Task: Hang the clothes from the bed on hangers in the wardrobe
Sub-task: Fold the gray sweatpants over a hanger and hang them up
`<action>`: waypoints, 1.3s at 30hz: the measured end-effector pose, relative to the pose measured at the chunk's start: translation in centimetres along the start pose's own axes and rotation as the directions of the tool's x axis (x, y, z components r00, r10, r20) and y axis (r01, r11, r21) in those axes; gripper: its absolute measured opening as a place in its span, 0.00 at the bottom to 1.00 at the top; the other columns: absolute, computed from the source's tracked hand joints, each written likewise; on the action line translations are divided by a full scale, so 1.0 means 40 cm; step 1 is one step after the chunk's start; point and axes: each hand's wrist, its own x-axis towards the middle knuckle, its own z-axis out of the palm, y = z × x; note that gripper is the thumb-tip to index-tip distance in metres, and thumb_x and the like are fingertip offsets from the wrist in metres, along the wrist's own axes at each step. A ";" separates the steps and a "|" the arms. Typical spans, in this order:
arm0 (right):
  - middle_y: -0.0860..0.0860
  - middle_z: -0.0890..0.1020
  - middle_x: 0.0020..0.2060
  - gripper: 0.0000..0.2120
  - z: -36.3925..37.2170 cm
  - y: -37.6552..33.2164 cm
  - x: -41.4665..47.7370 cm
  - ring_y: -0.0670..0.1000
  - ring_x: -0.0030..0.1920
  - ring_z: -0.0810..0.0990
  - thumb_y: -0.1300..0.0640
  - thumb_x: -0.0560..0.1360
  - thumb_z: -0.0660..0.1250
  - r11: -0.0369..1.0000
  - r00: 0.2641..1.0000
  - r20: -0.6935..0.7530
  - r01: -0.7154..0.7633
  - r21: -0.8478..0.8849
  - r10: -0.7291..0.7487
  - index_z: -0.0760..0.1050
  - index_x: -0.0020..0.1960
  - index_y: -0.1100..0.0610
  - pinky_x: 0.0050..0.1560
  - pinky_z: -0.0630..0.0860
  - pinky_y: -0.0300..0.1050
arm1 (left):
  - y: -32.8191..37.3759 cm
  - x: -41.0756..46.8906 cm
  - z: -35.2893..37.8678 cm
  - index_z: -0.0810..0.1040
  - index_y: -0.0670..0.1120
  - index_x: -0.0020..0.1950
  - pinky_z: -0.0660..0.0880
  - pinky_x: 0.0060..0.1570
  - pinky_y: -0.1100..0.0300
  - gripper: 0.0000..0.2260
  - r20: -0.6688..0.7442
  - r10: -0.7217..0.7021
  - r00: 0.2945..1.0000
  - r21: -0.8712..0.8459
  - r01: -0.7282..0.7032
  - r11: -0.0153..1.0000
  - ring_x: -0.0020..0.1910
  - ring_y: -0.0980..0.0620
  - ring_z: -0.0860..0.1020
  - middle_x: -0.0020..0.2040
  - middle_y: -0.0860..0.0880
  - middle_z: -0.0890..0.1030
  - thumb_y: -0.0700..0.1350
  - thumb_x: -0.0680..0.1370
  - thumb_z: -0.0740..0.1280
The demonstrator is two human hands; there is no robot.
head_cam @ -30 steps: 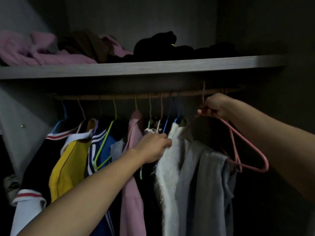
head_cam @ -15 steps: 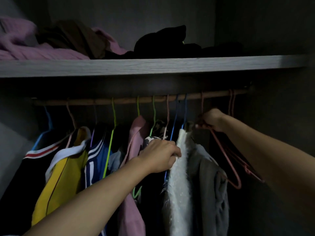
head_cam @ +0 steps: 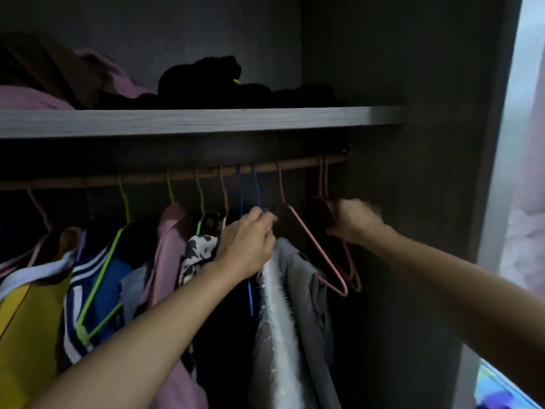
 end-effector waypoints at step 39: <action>0.55 0.85 0.42 0.12 -0.217 0.659 -0.974 0.61 0.45 0.82 0.46 0.80 0.59 0.983 0.951 -0.252 -0.180 0.024 0.180 0.73 0.62 0.43 0.42 0.76 0.52 | 0.672 -0.261 0.080 0.72 0.41 0.67 0.73 0.55 0.47 0.24 -0.012 0.185 0.983 -0.187 -0.184 0.965 0.59 0.40 0.73 0.62 0.41 0.74 0.46 0.71 0.68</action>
